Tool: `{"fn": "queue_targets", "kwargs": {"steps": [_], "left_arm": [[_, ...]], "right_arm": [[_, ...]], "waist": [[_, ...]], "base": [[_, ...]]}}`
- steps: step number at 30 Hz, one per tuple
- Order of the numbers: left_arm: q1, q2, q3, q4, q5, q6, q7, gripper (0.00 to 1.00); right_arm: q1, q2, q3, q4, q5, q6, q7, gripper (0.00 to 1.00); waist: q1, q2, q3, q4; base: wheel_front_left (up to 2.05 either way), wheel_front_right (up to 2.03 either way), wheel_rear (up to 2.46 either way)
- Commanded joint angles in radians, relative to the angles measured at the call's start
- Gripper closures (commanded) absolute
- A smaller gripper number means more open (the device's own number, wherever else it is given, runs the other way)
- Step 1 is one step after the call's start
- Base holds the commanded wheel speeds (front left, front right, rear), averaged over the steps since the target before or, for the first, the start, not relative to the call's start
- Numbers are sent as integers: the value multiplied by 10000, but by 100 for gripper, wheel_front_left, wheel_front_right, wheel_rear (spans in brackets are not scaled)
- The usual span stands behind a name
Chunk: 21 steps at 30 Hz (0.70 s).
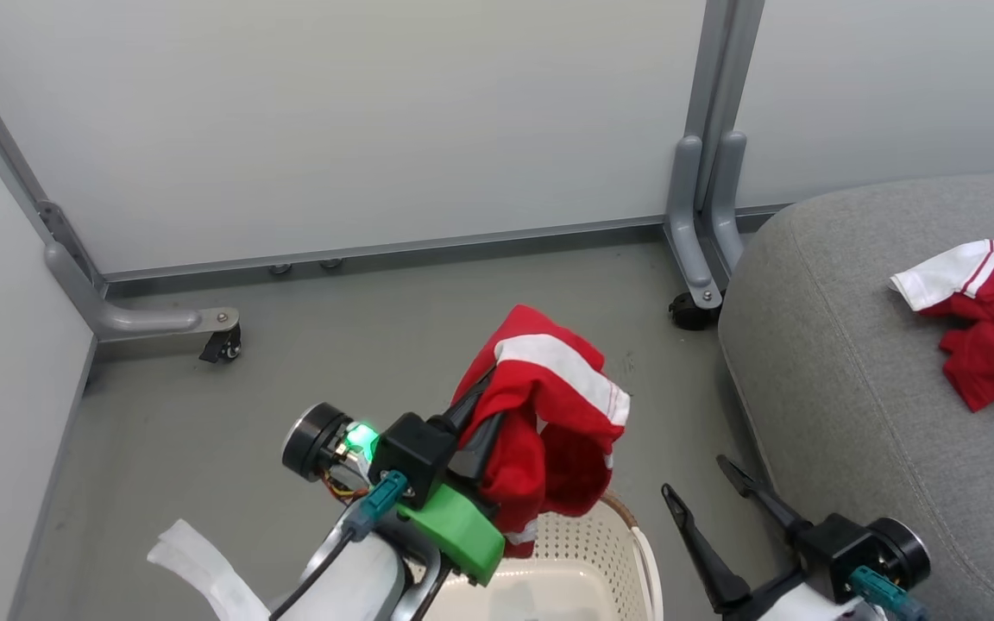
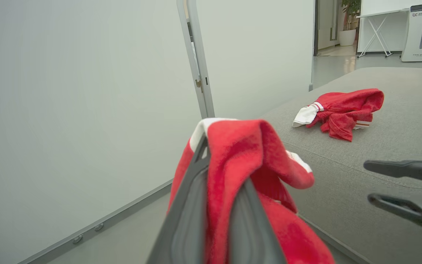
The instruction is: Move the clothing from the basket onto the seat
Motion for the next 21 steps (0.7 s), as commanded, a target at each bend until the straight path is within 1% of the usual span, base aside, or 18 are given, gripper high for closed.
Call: {"fn": "queue_targets", "kwargs": {"steps": [1,7,14,15,16,17,21], "left_arm": [[-212,-55,-47,-165,8,-64,90,100],[-622,-284,-427,-808,-20,-341,613,100],[-884,-491,-790,-1197,-98,-552,1008,100],[-894,-507,-821,-1213,-107,-552,1027,100],[-907,-517,-844,-1218,-112,-549,1045,100],[-910,-518,-871,-1198,-110,-559,1054,100],[-881,-424,-918,-963,-137,-585,983,100]], "right_arm": [[-297,-62,154,153,7,-16,-15,0],[-1317,-93,783,958,3,-15,-15,0],[-1916,42,809,1448,-102,-16,-13,0],[-1933,83,751,1447,-93,-16,-13,22],[-1935,116,700,1445,-105,-15,-15,86],[-1899,153,698,1463,-56,-15,-13,100],[-1815,122,740,1574,1,-15,-13,100]], "waist": [[1,0,48,8],[1,0,238,106],[1,0,380,222],[1,0,392,230],[1,0,405,234],[1,0,412,236],[1,0,436,184]], "base": [[0,0,0],[0,0,0],[0,0,0],[0,0,0],[0,0,0],[0,0,0],[0,0,0]]}}
